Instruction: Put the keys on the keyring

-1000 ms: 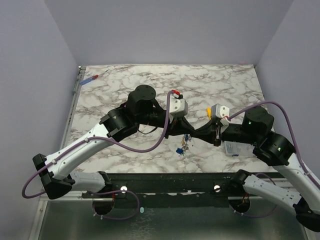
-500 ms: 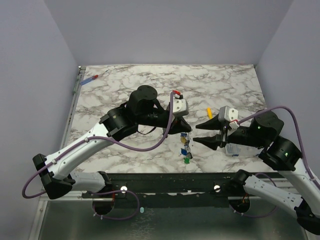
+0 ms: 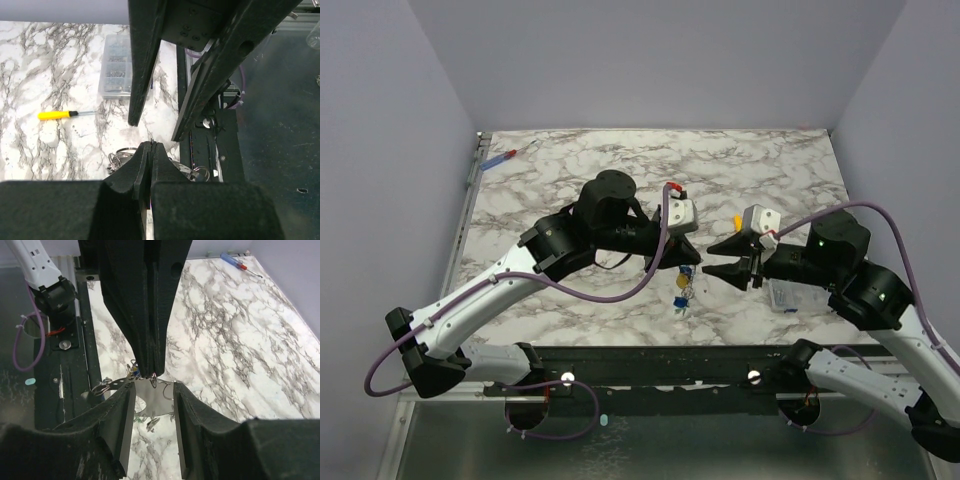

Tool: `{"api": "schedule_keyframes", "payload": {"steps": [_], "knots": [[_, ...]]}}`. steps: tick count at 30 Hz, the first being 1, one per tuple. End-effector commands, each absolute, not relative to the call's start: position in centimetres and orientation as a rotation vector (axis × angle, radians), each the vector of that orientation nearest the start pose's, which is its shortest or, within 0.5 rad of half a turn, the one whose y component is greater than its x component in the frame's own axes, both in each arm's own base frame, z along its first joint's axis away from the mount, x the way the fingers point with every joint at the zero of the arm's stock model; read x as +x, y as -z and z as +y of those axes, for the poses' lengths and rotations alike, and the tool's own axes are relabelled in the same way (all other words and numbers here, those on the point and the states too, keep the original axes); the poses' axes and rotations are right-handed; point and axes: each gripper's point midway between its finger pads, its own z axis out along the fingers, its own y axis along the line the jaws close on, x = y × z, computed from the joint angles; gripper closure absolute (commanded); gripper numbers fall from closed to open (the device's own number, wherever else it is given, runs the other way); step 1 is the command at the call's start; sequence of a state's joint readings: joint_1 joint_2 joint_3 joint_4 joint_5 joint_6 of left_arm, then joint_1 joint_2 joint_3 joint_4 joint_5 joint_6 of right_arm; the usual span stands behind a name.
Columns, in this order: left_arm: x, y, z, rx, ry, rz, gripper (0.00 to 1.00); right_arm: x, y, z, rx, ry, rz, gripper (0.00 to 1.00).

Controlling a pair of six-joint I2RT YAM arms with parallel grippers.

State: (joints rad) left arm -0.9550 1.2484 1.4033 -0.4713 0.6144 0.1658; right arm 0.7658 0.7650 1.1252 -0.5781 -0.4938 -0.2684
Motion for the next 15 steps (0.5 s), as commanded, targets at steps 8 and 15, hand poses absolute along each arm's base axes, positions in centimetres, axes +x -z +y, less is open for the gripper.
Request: {"api": "schedule_keyframes", "payload": {"steps": [8,15], "knots": [[13.2,-37.4,-35.4,1.448,1.084,1.333,1.00,14.3,-34.6,24.0,-1.247,-0.784,1.404,0.59],[13.2,-37.0,-35.4,1.471,1.084,1.334,1.00,14.5,-34.4,24.5,-1.250,-0.801,1.407,0.71]]}}
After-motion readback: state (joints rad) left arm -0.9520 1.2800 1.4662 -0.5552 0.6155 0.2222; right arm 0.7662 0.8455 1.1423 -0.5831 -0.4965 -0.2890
